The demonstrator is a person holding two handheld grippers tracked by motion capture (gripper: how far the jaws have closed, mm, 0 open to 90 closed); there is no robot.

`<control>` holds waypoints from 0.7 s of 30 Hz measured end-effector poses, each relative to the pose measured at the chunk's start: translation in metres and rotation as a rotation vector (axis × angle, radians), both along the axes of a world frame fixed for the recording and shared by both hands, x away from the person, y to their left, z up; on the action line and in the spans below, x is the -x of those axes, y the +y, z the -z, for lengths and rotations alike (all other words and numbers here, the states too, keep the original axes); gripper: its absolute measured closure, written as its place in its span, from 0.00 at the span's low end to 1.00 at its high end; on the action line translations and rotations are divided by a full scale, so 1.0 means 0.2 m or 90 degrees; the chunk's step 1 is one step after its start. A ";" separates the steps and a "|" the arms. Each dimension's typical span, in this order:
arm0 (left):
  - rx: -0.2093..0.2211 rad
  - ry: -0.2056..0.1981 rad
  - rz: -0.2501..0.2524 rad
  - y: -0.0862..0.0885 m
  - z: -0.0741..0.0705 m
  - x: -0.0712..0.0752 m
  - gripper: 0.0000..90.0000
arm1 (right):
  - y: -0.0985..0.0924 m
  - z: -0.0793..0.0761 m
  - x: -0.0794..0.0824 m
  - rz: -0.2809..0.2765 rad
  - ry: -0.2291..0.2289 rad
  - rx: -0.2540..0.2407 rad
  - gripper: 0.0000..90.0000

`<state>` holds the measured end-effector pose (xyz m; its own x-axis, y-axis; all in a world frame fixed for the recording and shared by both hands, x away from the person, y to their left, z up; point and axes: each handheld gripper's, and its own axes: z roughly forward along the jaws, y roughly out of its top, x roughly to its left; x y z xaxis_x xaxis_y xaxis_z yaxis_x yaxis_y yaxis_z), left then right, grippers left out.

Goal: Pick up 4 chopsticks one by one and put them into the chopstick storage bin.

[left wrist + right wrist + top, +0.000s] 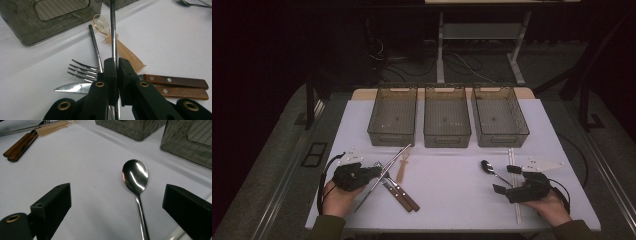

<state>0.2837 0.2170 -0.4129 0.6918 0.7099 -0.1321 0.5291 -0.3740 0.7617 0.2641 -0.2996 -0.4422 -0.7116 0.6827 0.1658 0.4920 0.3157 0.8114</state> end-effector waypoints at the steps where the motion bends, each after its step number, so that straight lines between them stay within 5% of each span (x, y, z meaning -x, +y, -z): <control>1: 0.001 0.000 0.000 0.00 0.00 0.00 0.95 | 0.01 0.01 0.00 0.000 0.001 -0.002 0.09; 21: 0.044 -0.017 0.012 -0.07 -0.10 -0.07 0.95 | 0.02 0.02 -0.01 -0.003 0.006 0.007 0.09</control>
